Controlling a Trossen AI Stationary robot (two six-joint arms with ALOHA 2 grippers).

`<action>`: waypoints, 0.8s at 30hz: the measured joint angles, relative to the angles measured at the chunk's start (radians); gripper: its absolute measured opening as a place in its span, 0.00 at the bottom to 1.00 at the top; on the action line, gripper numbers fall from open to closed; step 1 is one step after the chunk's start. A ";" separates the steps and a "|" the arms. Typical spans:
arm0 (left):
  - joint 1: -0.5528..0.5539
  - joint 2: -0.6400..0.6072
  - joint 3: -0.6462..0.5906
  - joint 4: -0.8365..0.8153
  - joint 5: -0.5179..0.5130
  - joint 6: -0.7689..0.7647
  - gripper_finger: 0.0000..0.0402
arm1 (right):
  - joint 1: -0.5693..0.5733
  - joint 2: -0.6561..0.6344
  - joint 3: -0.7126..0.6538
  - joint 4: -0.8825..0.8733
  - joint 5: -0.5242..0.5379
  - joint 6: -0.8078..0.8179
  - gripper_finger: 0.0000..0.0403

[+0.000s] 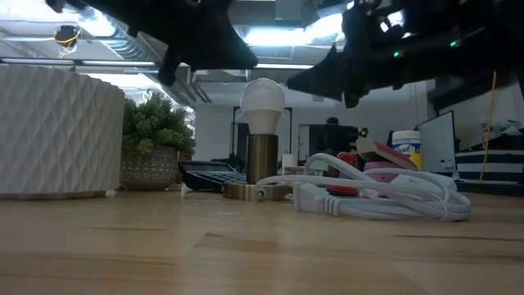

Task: Screw lightbulb
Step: Insert the lightbulb into the lamp

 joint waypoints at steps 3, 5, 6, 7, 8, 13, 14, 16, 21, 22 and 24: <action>-0.029 0.000 0.000 -0.008 0.003 -0.002 0.05 | -0.055 0.000 0.000 0.000 -0.065 0.000 0.05; -0.047 0.000 0.000 -0.028 0.018 -0.008 0.05 | -0.082 0.000 0.000 0.000 -0.098 0.000 0.05; -0.054 0.000 0.000 -0.041 0.027 -0.009 0.05 | -0.094 0.000 0.000 0.000 -0.109 0.000 0.05; -0.061 0.000 0.000 -0.052 0.037 -0.011 0.05 | -0.103 0.000 0.000 0.000 -0.112 0.000 0.05; -0.066 0.000 0.000 -0.065 0.047 -0.019 0.05 | -0.109 0.000 0.000 0.000 -0.115 0.001 0.05; -0.073 0.024 0.000 -0.106 0.055 -0.089 0.05 | -0.133 0.009 0.028 -0.024 -0.115 0.001 0.05; -0.069 0.033 0.000 -0.103 0.055 -0.093 0.05 | -0.133 0.021 0.042 -0.024 -0.116 0.001 0.05; -0.059 0.054 0.000 -0.104 0.056 -0.097 0.05 | -0.132 0.061 0.075 -0.027 -0.142 0.001 0.05; -0.043 0.072 0.000 -0.103 0.049 -0.101 0.05 | -0.130 0.166 0.151 -0.049 -0.220 0.007 0.05; -0.042 0.072 0.000 -0.104 0.045 -0.084 0.05 | -0.130 0.179 0.156 -0.050 -0.224 0.015 0.05; -0.041 0.072 0.000 -0.106 0.028 -0.065 0.05 | -0.131 0.196 0.158 -0.056 -0.216 0.035 0.05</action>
